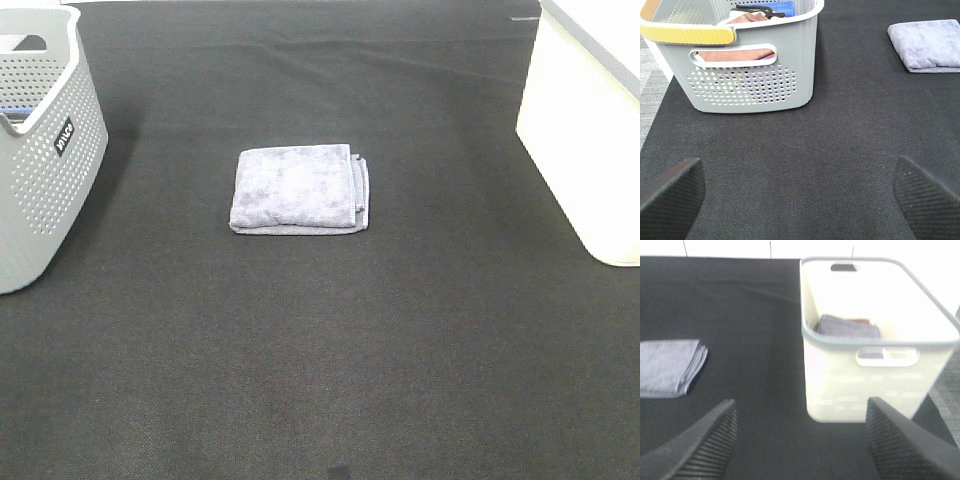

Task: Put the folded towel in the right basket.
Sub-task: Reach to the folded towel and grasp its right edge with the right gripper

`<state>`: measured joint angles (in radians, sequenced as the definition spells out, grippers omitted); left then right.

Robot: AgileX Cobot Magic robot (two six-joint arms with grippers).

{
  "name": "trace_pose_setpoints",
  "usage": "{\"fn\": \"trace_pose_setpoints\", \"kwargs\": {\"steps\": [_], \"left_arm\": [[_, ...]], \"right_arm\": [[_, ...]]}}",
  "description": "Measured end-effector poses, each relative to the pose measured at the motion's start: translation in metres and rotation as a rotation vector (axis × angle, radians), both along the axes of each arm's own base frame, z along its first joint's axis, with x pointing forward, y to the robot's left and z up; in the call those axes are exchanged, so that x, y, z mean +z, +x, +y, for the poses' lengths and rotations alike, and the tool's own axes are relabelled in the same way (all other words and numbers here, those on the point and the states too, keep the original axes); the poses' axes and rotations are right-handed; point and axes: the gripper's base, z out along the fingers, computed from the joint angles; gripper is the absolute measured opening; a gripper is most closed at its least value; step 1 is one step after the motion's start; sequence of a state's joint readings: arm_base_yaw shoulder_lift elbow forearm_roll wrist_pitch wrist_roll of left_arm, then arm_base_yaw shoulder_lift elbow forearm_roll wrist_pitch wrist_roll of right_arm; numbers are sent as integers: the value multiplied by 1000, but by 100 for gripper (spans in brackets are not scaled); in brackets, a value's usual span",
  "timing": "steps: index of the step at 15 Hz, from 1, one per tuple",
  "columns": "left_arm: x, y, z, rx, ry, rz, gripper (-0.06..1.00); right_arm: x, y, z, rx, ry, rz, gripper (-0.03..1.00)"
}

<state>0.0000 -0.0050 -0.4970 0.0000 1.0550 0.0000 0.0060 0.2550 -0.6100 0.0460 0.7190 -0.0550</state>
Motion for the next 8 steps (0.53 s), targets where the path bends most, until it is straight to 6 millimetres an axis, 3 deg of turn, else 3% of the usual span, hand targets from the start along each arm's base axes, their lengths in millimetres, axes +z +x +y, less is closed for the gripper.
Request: {"fn": "trace_pose_setpoints", "kwargs": {"steps": [2, 8], "left_arm": [[0, 0, 0, 0, 0, 0, 97], [0, 0, 0, 0, 0, 0, 97]], "right_arm": [[22, 45, 0, -4, 1, 40, 69], [44, 181, 2, 0, 10, 290, 69]]}}
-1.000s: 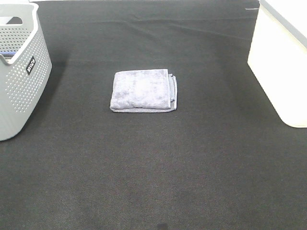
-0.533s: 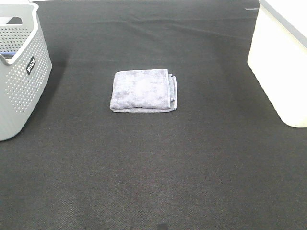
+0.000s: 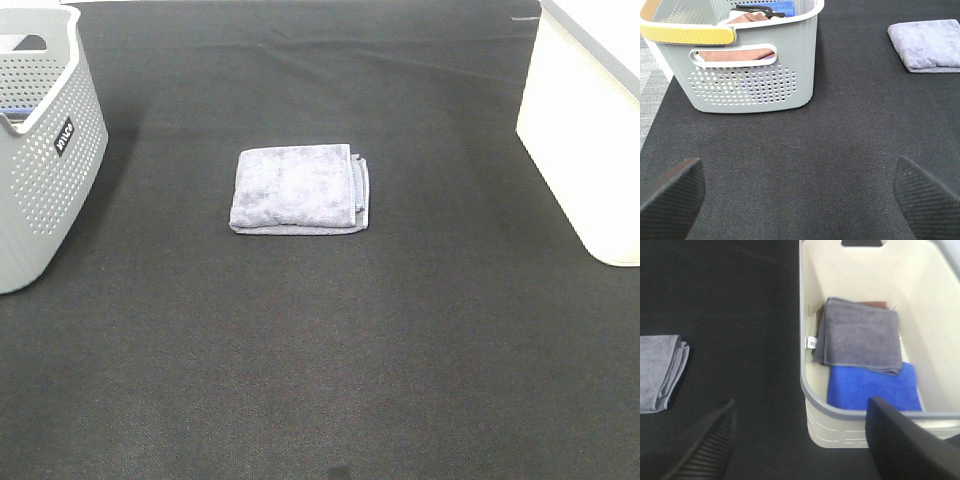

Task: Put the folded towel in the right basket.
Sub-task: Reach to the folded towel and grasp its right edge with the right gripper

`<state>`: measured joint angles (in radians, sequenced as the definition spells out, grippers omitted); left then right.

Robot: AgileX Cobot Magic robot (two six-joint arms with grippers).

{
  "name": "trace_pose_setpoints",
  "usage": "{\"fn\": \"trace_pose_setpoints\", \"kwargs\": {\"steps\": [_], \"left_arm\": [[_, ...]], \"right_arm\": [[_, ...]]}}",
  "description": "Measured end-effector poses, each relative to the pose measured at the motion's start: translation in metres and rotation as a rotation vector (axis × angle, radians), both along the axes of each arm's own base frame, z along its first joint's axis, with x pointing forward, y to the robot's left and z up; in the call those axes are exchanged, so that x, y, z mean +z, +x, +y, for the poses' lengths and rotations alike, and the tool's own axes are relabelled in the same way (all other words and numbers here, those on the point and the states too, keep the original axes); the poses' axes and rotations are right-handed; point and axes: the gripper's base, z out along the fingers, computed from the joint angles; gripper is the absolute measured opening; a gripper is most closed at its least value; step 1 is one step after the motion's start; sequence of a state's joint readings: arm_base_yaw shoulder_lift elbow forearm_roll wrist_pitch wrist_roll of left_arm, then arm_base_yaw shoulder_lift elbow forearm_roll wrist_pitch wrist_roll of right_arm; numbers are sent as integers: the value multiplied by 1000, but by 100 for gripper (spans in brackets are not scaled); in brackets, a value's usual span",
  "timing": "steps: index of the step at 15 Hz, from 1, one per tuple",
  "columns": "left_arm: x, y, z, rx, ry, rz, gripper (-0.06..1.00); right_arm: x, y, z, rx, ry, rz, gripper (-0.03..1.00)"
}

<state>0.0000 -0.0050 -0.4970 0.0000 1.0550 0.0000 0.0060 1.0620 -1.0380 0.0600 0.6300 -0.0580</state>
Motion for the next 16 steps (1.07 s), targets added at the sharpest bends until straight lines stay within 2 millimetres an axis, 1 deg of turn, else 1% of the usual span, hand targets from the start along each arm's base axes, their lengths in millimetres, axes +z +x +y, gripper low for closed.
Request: {"fn": "trace_pose_setpoints", "kwargs": {"steps": [1, 3, 4, 6, 7, 8, 9, 10, 11, 12, 13, 14, 16], "left_arm": [[0, 0, 0, 0, 0, 0, 97], [0, 0, 0, 0, 0, 0, 97], [0, 0, 0, 0, 0, 0, 97], [0, 0, 0, 0, 0, 0, 97], [0, 0, 0, 0, 0, 0, 97], [0, 0, 0, 0, 0, 0, 97], [0, 0, 0, 0, 0, 0, 97], [0, 0, 0, 0, 0, 0, 97], [0, 0, 0, 0, 0, 0, 97], [0, 0, 0, 0, 0, 0, 97], [0, 0, 0, 0, 0, 0, 97], [0, 0, 0, 0, 0, 0, 97], [0, 0, 0, 0, 0, 0, 97]], "right_arm": [[-2, 24, 2, 4, 23, 60, 69], [-10, 64, 6, 19, 70, 170, 69], [-17, 96, 10, 51, 98, 250, 69], [-26, 130, 16, 102, 134, 323, 68], [-26, 130, 16, 102, 134, 323, 68], [-34, 146, 19, 128, 142, 352, 68], [-40, 160, 26, 163, 131, 370, 68], [-43, 169, 38, 194, 122, 371, 68], [-48, 179, 53, 234, 117, 376, 68], [-57, 189, 67, 264, 117, 395, 68], [-73, 202, 86, 302, 126, 438, 68], [-86, 211, 96, 320, 141, 478, 68], [-115, 228, 107, 342, 199, 565, 68]]}}
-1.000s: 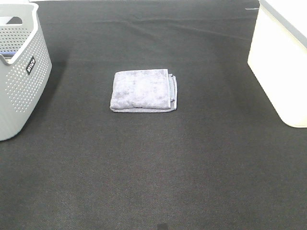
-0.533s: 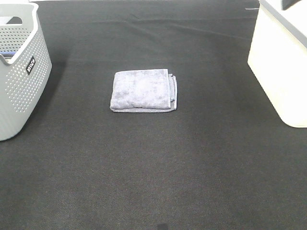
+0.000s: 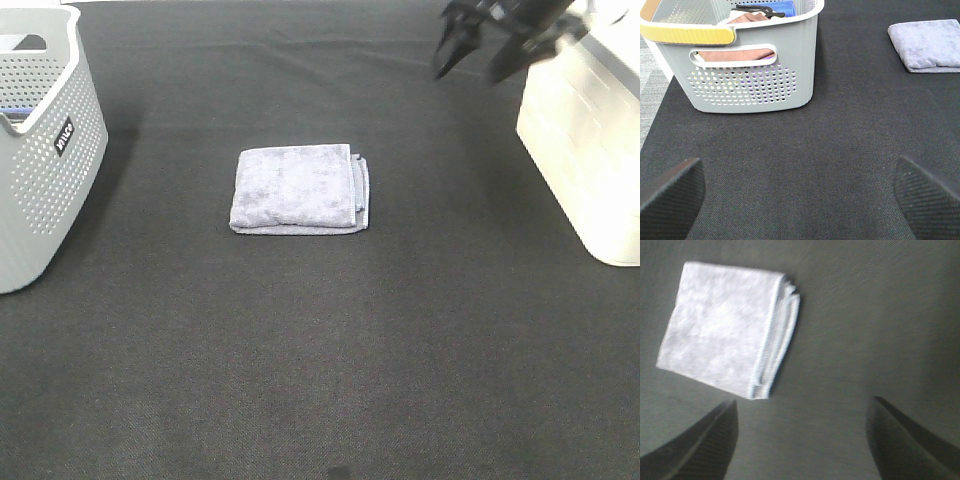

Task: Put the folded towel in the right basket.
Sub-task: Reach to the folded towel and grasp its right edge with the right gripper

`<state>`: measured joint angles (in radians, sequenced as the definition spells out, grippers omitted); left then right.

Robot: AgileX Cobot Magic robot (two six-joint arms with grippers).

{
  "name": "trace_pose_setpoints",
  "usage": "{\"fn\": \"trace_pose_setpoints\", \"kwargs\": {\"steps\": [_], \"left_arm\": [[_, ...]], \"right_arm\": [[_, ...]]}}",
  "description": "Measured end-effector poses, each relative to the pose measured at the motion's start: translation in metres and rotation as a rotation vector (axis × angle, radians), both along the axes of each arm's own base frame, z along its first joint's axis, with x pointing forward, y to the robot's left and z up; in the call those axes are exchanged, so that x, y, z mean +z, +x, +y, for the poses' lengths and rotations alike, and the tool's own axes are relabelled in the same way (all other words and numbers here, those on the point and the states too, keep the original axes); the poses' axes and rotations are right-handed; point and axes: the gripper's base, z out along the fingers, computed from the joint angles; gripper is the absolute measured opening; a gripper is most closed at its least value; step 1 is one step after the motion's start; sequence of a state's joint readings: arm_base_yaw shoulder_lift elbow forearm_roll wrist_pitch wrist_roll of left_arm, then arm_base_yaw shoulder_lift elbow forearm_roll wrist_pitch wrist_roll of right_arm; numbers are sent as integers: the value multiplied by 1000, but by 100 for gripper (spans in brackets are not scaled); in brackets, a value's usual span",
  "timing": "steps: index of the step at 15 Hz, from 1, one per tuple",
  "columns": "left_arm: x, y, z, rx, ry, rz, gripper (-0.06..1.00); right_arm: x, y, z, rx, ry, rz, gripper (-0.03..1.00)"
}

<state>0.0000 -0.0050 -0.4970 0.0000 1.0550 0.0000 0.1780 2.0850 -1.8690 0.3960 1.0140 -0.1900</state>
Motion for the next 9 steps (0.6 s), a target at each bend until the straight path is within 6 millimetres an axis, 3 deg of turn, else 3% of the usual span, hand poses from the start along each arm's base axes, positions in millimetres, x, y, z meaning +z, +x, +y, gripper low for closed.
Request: {"fn": "trace_pose_setpoints", "kwargs": {"steps": [4, 5, 9], "left_arm": [[0, 0, 0, 0, 0, 0, 97], [0, 0, 0, 0, 0, 0, 97], [0, 0, 0, 0, 0, 0, 97]], "right_arm": [[-49, 31, 12, 28, 47, 123, 68], [-70, 40, 16, 40, 66, 172, 68], [-107, 57, 24, 46, 124, 223, 68]]}}
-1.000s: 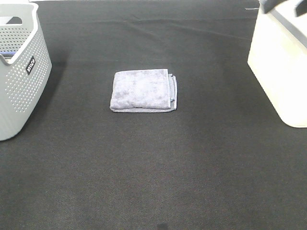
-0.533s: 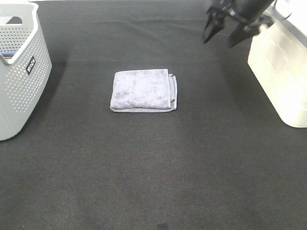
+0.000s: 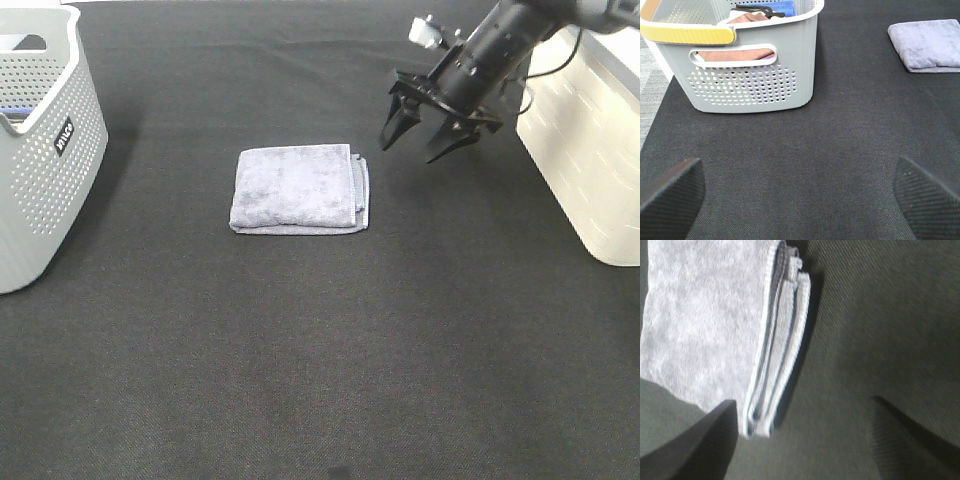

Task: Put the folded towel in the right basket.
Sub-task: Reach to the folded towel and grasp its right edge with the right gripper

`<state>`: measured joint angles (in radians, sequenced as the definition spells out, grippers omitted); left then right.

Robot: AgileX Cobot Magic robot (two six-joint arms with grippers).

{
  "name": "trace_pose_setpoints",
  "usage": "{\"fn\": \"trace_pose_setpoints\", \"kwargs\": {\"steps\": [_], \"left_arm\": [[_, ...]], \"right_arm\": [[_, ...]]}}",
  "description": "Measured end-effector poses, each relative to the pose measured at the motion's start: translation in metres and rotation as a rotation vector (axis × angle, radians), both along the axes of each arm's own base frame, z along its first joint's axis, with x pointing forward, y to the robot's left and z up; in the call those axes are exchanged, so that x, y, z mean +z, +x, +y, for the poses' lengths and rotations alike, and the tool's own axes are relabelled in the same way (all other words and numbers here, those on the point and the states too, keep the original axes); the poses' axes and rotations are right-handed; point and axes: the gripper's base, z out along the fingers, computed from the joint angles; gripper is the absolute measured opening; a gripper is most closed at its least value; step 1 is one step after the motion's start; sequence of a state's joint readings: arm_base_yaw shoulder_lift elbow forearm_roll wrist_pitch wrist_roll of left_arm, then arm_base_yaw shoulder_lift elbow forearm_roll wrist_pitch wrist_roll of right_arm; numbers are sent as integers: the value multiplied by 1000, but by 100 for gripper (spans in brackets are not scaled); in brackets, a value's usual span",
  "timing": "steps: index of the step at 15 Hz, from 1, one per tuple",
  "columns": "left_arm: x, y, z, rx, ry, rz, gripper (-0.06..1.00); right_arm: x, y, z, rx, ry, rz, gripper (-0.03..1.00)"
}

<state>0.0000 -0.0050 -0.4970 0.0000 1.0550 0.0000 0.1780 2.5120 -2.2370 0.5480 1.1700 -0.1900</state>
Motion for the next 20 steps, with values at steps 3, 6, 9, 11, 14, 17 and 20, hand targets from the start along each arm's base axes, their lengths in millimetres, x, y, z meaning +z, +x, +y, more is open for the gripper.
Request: {"fn": "trace_pose_setpoints", "kwargs": {"steps": [3, 6, 9, 11, 14, 17, 20], "left_arm": [[0, 0, 0, 0, 0, 0, 97], [0, 0, 0, 0, 0, 0, 97], [0, 0, 0, 0, 0, 0, 97], [0, 0, 0, 0, 0, 0, 97], [0, 0, 0, 0, 0, 0, 97], [0, 0, 0, 0, 0, 0, 97], [0, 0, 0, 0, 0, 0, 97]], "right_arm": [[-20, 4, 12, 16, 23, 19, 68], [-32, 6, 23, 35, 35, 29, 68], [-55, 5, 25, 40, 43, 77, 68], [-59, 5, 27, 45, 78, 82, 68], [-62, 2, 42, 83, 106, 74, 68], [-68, -4, 70, 102, 99, 45, 45], [-73, -4, 71, 83, 77, 47, 12]]}}
